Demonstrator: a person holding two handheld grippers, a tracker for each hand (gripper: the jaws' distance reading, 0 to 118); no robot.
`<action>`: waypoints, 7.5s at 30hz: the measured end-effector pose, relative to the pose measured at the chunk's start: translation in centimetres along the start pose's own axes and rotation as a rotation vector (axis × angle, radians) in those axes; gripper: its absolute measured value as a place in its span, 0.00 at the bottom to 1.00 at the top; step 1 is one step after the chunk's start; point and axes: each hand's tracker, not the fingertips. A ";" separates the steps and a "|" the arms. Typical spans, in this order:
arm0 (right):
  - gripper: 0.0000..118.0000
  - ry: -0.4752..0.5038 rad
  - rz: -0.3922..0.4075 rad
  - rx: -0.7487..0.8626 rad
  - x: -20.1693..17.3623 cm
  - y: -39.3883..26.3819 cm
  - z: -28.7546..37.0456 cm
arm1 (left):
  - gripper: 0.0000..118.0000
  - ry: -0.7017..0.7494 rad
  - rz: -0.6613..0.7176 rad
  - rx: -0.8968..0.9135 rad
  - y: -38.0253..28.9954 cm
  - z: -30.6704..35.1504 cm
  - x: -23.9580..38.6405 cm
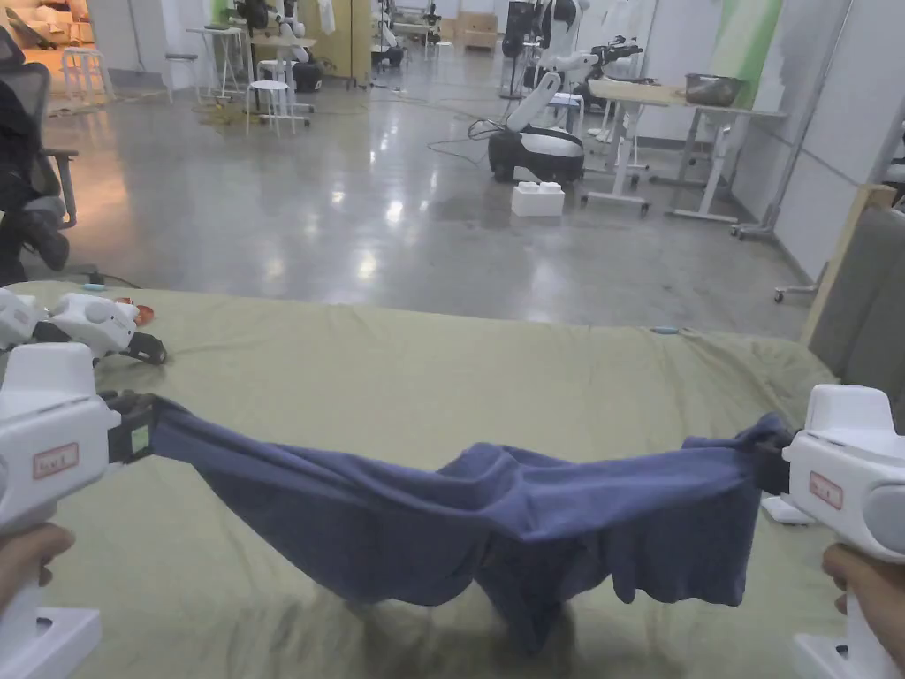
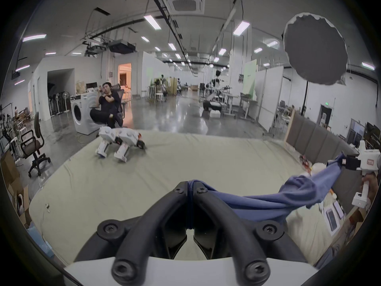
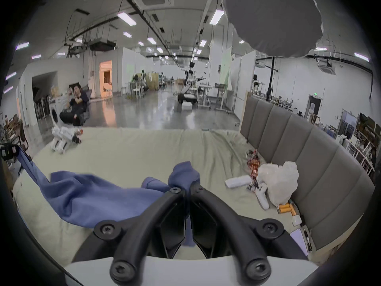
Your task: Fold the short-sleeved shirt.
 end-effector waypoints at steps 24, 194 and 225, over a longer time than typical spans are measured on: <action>0.01 -0.051 0.029 0.331 -5.0 18.6 -1.0 | 0.00 0.105 -0.057 0.156 15.6 -4.8 -1.1; 0.00 0.020 0.029 -0.441 -5.2 -14.6 -21.6 | 0.00 -0.067 -0.187 -0.354 -8.5 -22.2 0.8; 0.00 0.020 0.077 0.185 -1.0 13.8 -4.2 | 0.00 0.042 -0.151 0.063 13.9 -6.9 -1.7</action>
